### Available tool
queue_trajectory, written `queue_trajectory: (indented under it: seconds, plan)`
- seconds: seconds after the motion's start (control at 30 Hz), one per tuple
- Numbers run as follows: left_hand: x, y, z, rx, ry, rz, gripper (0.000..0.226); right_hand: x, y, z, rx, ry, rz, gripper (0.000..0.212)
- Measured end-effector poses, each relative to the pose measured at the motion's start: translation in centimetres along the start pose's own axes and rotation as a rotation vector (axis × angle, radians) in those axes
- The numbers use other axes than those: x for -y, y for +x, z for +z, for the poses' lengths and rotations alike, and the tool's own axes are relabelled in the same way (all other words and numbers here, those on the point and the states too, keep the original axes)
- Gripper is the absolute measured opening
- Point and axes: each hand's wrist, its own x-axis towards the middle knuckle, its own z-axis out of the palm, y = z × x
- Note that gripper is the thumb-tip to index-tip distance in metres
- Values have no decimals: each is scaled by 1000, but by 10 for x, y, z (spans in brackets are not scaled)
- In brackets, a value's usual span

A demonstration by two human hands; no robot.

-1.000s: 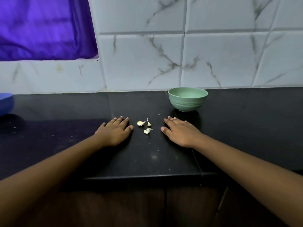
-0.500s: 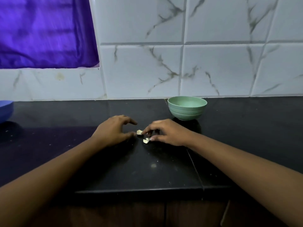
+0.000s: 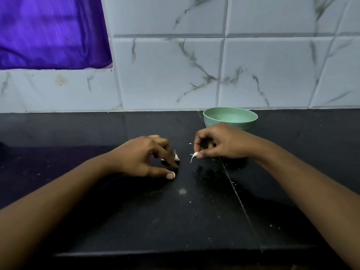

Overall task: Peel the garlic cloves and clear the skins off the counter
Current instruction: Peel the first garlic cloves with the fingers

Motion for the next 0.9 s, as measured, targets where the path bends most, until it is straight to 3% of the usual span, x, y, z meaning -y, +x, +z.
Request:
queue_trajectory:
  seconds: [0.27, 0.37, 0.47, 0.57, 0.7, 0.8, 0.9]
  plan:
    - [-7, -1, 4, -39, 49, -72, 38, -5, 0, 8, 77, 177, 53, 11]
    - [-9, 4, 5, -191, -1, -170, 37, -11, 1, 7, 102, 214, 105, 13]
    - [-11, 25, 2, -311, -39, -299, 22, -18, 2, 6, 44, 246, 167, 17]
    - [-13, 53, 3, -193, 50, -385, 7, -25, 4, 7, -5, 299, 235, 17]
    - [-9, 77, 14, -31, 194, -431, 14, -29, 6, 12, -27, 298, 274, 16]
    - [-2, 74, 9, 6, 104, -448, 21, -26, 8, 14, -155, 146, 236, 15]
    - [8, 57, -9, -73, -80, -441, 23, -10, 13, 22, -314, -40, 95, 12]
